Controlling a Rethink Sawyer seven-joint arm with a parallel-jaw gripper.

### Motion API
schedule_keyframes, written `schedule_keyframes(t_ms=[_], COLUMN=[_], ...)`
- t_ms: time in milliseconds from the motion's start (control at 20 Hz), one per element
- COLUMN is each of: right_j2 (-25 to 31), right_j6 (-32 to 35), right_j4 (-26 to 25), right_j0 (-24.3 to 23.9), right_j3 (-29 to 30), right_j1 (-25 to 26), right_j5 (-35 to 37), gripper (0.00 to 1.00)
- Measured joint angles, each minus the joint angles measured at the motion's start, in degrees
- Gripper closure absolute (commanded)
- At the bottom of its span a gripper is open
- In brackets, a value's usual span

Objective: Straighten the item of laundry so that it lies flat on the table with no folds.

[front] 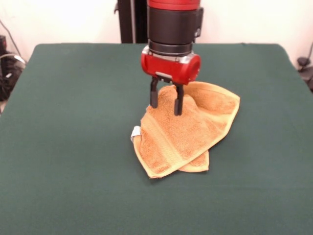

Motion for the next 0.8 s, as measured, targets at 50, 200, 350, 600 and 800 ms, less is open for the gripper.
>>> schedule_keyframes(t_ms=[50, 200, 350, 600, 800], right_j2=[0.0, 0.0, 0.0, 0.0, 0.0], right_j6=[0.0, 0.0, 0.0, 0.0, 0.0], right_j4=[0.0, 0.0, 0.0, 0.0, 0.0], right_j0=[0.3, 0.8, 0.7, -0.1, -1.2], right_j3=[-0.4, -1.1, -1.6, -1.6, -1.4], right_j1=[0.0, 0.0, 0.0, -0.1, -0.4], right_j5=[0.0, 0.0, 0.0, 0.0, 0.0], gripper=[0.00, 0.00, 0.00, 0.00, 0.00])
